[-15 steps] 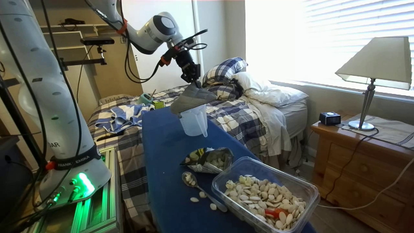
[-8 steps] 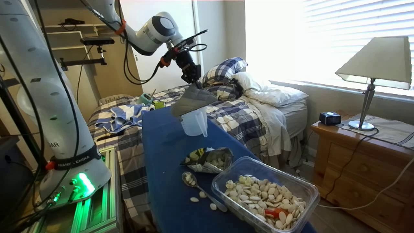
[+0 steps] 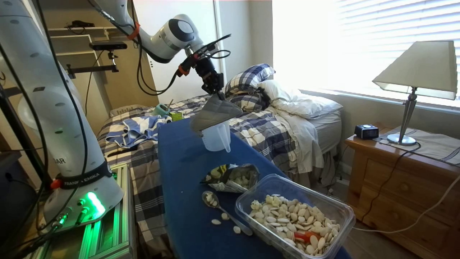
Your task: Put the grey potholder on the plastic jar
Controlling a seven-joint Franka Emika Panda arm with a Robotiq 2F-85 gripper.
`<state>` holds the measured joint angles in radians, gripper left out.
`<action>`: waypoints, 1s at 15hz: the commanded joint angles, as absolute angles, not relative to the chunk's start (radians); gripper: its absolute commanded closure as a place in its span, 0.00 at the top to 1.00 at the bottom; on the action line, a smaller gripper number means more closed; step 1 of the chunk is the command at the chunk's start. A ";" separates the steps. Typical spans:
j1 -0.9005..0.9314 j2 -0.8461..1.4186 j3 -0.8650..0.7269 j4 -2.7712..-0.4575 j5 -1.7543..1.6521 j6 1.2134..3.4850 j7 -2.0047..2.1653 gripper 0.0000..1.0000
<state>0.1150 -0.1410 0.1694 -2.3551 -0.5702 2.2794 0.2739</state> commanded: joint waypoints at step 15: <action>0.102 -0.127 0.160 -2.345 -0.565 2.310 0.267 0.03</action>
<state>0.1128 -0.1374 0.1665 -2.3488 -0.5686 2.2820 0.2735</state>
